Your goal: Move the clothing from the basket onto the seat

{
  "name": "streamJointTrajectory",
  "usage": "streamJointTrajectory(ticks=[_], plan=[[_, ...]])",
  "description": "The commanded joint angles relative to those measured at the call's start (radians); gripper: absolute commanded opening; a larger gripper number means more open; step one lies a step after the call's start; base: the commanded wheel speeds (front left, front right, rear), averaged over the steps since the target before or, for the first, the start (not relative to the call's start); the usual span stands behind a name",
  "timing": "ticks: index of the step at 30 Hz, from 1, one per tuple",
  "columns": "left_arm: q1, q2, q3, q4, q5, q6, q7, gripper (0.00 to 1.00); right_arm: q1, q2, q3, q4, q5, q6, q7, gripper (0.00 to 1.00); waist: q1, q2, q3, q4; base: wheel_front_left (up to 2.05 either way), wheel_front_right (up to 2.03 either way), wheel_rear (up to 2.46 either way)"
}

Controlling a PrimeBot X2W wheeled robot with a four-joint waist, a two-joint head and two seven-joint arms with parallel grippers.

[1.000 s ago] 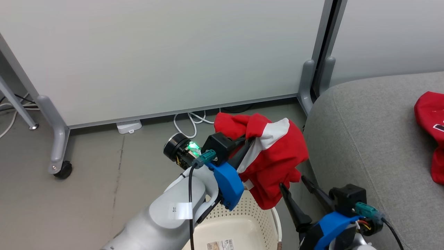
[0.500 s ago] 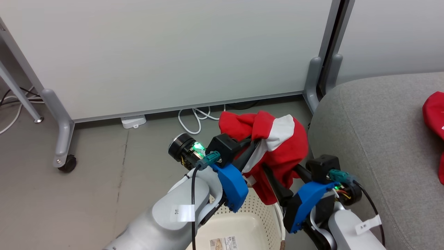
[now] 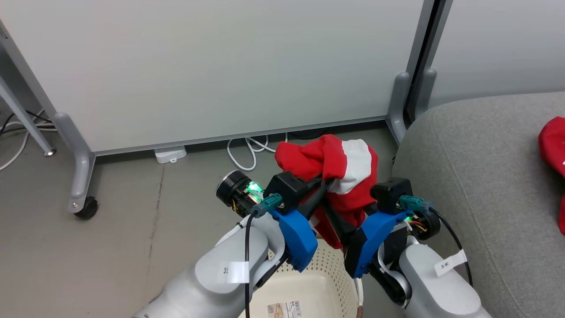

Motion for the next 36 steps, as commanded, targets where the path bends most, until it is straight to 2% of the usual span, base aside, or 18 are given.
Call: streamJointTrajectory(ticks=[1, 2, 16, 34, 35, 36], plan=[[-0.008, -0.001, 0.001, -0.005, -0.002, -0.002, -0.005, 0.00, -0.018, 0.000, 0.009, 0.010, 0.011, 0.000, -0.008, 0.14, -0.0001, 0.0000, -0.001, 0.000, 0.00, 0.00, 0.00], [-0.009, -0.001, 0.001, -0.005, -0.002, -0.002, -0.005, 0.00, -0.024, 0.000, 0.017, 0.018, 0.017, 0.000, -0.013, 0.00, -0.0001, 0.0000, -0.001, 0.000, 0.00, 0.00, 0.00], [-0.001, -0.001, 0.016, 0.000, 0.005, -0.002, -0.005, 0.00, -0.058, 0.000, 0.061, 0.103, 0.035, 0.000, -0.056, 0.00, -0.0001, 0.0000, -0.008, -0.011, 0.00, 0.00, 0.00], [0.008, -0.001, 0.028, 0.014, 0.000, -0.002, -0.005, 0.00, -0.074, 0.000, 0.082, 0.140, 0.054, 0.000, -0.078, 0.00, -0.0001, 0.0000, -0.010, -0.017, 0.00, 0.00, 0.00], [0.008, -0.001, 0.029, 0.015, -0.001, -0.002, -0.005, 0.13, -0.075, 0.001, 0.083, 0.141, 0.055, 0.000, -0.078, 0.00, -0.0001, 0.0000, -0.009, -0.017, 0.00, 0.00, 0.00], [0.009, -0.001, 0.031, 0.017, -0.001, -0.002, -0.005, 0.35, -0.076, 0.001, 0.083, 0.142, 0.055, 0.000, -0.079, 0.00, -0.0001, 0.0000, -0.009, -0.017, 0.00, 0.00, 0.00]])
